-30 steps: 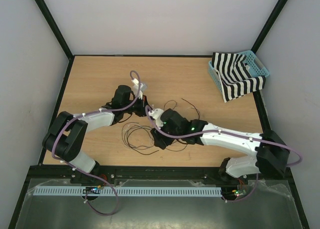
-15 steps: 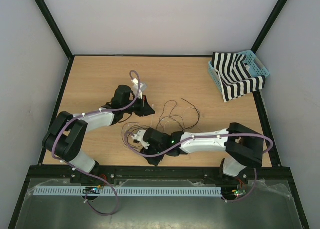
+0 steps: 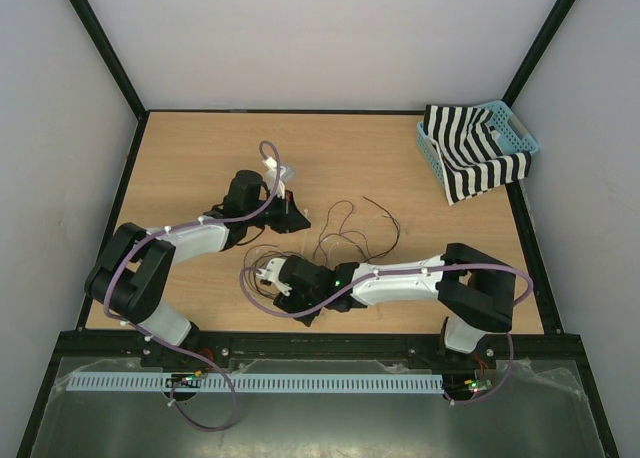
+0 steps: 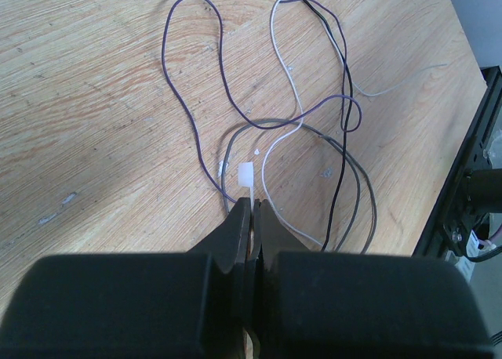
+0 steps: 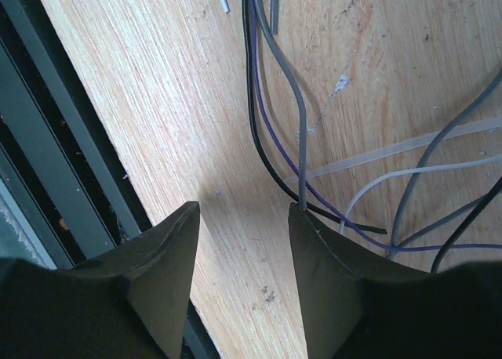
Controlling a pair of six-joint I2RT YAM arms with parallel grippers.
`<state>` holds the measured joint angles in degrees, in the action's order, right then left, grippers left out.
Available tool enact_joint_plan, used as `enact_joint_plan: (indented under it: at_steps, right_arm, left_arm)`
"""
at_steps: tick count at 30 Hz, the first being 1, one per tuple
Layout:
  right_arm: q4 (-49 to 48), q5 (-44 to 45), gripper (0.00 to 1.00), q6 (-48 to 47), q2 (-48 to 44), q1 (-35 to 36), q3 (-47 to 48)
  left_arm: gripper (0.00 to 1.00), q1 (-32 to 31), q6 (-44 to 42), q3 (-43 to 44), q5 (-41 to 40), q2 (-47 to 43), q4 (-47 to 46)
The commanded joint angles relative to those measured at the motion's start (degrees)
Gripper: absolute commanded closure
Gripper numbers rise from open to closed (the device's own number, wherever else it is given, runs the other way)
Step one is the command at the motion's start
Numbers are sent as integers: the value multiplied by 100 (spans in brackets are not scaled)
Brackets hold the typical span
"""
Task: Zip-tie the wires
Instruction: Tie the cable at the center of the board.
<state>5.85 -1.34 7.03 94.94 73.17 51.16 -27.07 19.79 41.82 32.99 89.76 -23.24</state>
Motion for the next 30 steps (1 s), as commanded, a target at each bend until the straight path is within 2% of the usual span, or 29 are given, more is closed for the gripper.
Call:
enact_joint_plan:
  at_steps: [1,19,30]
  right_arm:
    - [-85,62,42,-123,211,19,223]
    - [-368,583,42,-624,815,21,1085]
    - [-74,271,42,-449,297,11,482]
  left_arm:
    - [100,9,47,55,120,-27,-114]
    - [100,0,122,80,177,32,-121]
    - [100,9,126,107,191,60,-119]
